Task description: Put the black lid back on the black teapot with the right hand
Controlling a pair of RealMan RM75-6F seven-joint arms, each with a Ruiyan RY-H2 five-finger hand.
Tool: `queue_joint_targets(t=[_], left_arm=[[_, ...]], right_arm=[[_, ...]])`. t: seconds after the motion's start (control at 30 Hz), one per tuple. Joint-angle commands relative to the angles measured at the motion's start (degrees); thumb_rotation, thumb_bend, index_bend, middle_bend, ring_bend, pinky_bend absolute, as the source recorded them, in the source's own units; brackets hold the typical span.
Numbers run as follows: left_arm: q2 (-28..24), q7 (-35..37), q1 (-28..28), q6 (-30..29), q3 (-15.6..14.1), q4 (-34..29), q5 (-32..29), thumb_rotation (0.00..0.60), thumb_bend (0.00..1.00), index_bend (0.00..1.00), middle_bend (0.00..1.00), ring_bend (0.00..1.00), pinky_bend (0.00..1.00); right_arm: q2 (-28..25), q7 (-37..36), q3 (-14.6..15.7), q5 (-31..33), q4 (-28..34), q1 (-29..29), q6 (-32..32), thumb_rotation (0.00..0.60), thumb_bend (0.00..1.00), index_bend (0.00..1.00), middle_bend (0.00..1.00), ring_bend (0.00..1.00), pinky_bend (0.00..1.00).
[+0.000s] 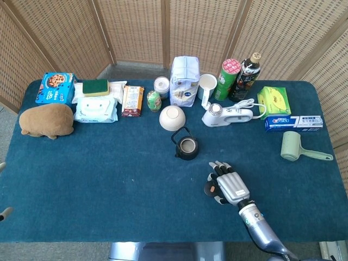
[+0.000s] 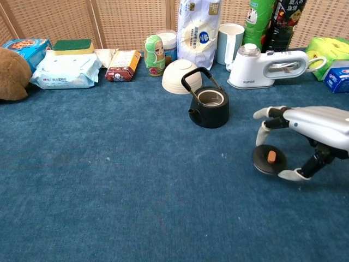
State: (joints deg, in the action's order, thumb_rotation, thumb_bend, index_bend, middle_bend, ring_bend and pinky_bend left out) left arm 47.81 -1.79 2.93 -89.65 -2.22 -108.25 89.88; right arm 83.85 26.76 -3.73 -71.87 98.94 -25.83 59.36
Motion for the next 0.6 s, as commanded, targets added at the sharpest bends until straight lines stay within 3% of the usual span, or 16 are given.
queue_joint_targets(t=[0.03,0.33,0.6], left_arm=[[-0.07,0.14,-0.03,0.11,0.00,-0.03,-0.10,0.600,0.09,0.00,0.00,0.00,0.02],[-0.47,0.62,-0.26,0.74,-0.10,-0.15,-0.36,0.600,0.09,0.00,0.00,0.00,0.02],[-0.45,0.09,-0.57,1.62,-0.35,-0.24,-0.33,0.600,0.09,0.00,0.00,0.00,0.02]], right_arm=[[-0.65,0.78,-0.87,0.73,1.55,-0.52,0.43,0.600,0.33,0.36,0.08,0.05,0.01],[-0.93,5.11,-6.65,7.30,5.42,-4.06,1.10,0.600,0.33,0.37,0.08,0.05,0.03],[1.97,13.00,-13.11,20.15,3.71,-10.23,1.98,0.600,0.34,0.37,0.08,0.05,0.04]])
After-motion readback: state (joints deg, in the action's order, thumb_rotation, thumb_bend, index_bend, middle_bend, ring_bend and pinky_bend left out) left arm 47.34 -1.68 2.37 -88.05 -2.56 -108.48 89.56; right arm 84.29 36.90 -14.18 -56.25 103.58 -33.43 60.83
